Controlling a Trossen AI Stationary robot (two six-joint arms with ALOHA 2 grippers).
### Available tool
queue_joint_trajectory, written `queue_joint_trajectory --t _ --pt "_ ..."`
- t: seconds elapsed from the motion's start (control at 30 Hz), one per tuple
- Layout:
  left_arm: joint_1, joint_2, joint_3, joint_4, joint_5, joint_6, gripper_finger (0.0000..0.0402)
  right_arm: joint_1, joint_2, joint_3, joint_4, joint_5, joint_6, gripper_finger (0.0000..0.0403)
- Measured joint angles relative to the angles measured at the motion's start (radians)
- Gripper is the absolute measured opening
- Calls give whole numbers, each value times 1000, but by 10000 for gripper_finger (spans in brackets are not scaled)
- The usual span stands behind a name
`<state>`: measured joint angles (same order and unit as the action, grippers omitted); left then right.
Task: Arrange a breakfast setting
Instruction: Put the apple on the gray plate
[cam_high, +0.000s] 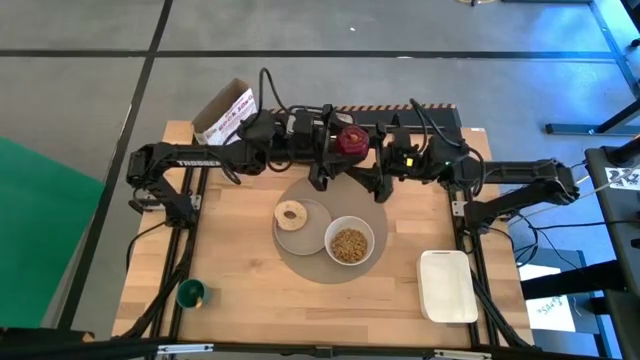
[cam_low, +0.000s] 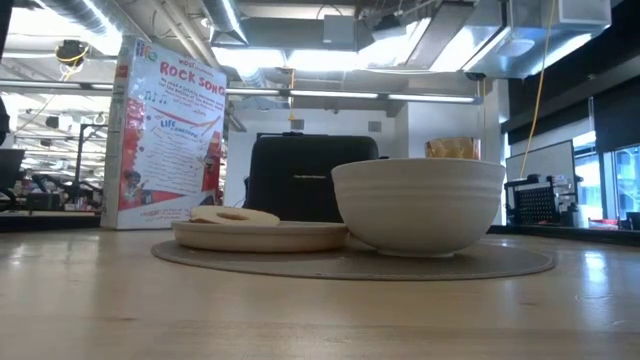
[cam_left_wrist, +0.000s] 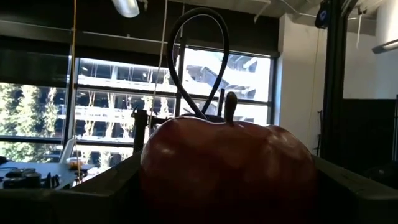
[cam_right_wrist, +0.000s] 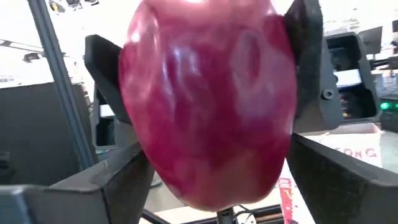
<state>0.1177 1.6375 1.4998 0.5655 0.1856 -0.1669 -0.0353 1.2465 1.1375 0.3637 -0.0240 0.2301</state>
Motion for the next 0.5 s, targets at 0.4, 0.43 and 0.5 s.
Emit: queue_joint_trajectory --t 0.4,0.43,0.5 --pt "0 0 1 -16 -14 46 310 2 -21 8 -19 -59 19 253" --pt "0 0 1 -22 -19 47 316 2 -21 8 -22 -60 21 249" --pt "0 0 1 -42 -34 47 328 1 -23 9 -24 -60 25 244"
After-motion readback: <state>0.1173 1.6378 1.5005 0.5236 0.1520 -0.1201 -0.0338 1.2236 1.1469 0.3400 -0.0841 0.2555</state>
